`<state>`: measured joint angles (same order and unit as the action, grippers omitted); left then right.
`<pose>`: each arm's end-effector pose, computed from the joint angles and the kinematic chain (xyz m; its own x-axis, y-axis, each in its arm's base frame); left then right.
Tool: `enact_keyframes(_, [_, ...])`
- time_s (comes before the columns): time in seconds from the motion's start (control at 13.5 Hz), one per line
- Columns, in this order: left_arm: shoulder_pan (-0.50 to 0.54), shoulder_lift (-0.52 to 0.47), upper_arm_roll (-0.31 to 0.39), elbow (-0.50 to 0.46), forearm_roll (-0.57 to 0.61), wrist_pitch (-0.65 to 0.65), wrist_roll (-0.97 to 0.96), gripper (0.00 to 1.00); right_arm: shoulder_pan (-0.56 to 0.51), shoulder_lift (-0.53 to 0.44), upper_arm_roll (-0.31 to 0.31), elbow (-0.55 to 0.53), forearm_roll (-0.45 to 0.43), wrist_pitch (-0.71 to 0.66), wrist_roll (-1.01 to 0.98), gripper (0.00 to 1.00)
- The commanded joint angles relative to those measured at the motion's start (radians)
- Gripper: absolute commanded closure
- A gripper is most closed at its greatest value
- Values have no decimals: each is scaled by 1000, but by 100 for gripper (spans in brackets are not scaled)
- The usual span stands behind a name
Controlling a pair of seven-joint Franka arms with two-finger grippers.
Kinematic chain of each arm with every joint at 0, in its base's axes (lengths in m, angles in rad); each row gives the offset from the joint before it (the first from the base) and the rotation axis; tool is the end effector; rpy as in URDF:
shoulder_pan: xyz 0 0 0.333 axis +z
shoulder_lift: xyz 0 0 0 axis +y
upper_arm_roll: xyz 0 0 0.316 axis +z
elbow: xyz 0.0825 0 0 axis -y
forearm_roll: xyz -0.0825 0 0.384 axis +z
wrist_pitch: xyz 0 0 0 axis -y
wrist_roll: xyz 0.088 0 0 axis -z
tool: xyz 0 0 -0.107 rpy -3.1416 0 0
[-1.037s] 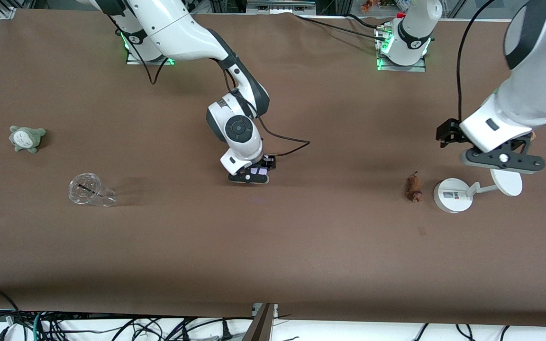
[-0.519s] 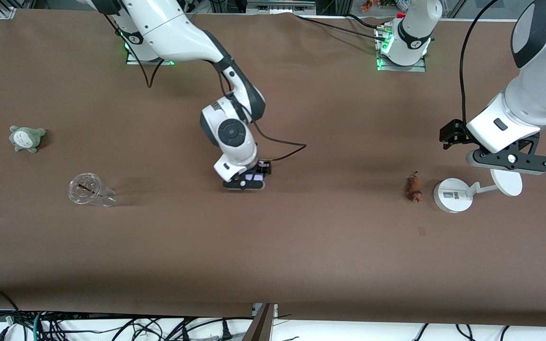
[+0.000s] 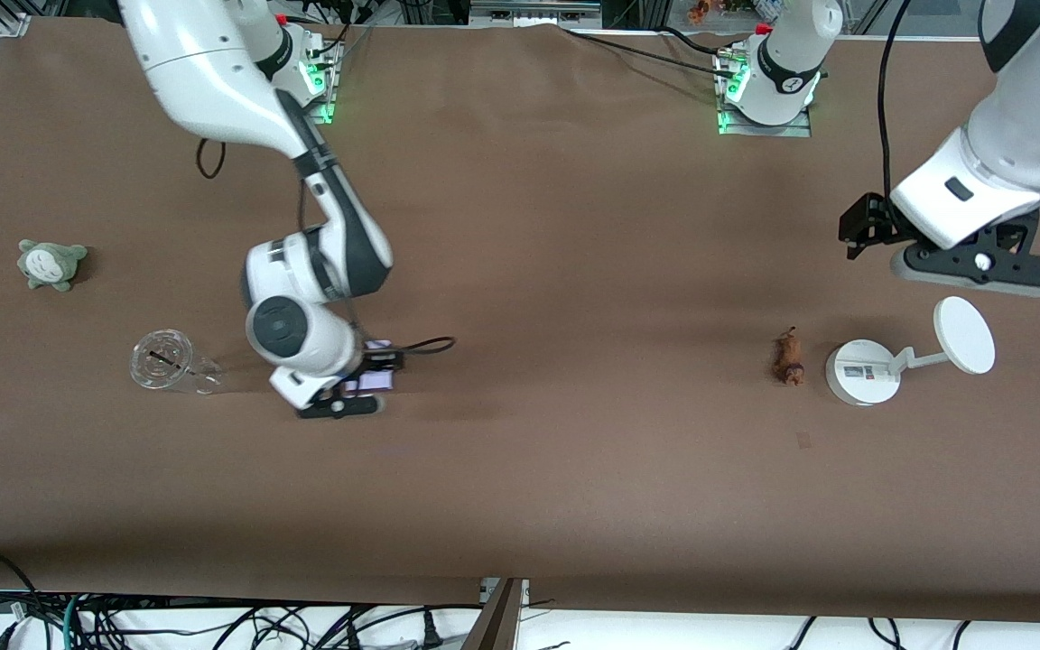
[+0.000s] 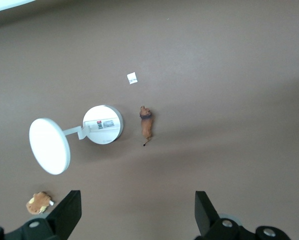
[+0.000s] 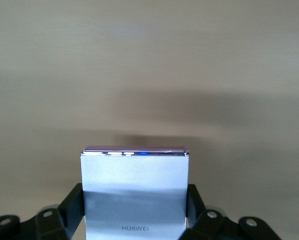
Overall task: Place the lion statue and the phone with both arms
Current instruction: 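Carry the silver phone toward the glass cup with the right gripper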
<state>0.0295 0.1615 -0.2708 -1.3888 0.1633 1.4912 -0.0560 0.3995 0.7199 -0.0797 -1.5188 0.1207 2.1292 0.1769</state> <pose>0.5848 -0.1104 0.6139 0.9843 -0.1706 -0.0459 -0.1750 -0.9769 -0.1227 0.6592 0.2327 0.2284 0.9894 0.0909 -0.1130 0.0889 -0.9958 -0.0229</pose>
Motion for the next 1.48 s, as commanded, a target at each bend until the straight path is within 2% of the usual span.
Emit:
enact_keyframes(0.0, [-80, -109, 193, -165, -118, 99, 11, 0, -54, -14, 8, -27, -1, -26, -57, 54])
enact_keyframes(0.15, [-57, -190, 216, -307, -166, 261, 10, 0, -65, -14, -14, -43, -1, -28, -60, 56])
enact_keyframes(0.3, [-45, -264, 202, -389, -171, 308, 4, 0, -65, -13, -52, -64, -3, -26, -62, 57])
enact_keyframes(0.37, [-43, -270, 173, -392, -160, 304, 4, 0, -64, -13, -69, -70, -10, -26, -62, 57])
enact_keyframes(0.59, [-43, -252, 166, -366, -160, 252, -1, 0, -67, -8, -94, -72, -67, -26, -63, 57])
enact_keyframes(1.41, [-43, -244, 163, -349, -162, 222, -2, 0, -102, 20, -94, -75, -53, 26, -63, 57])
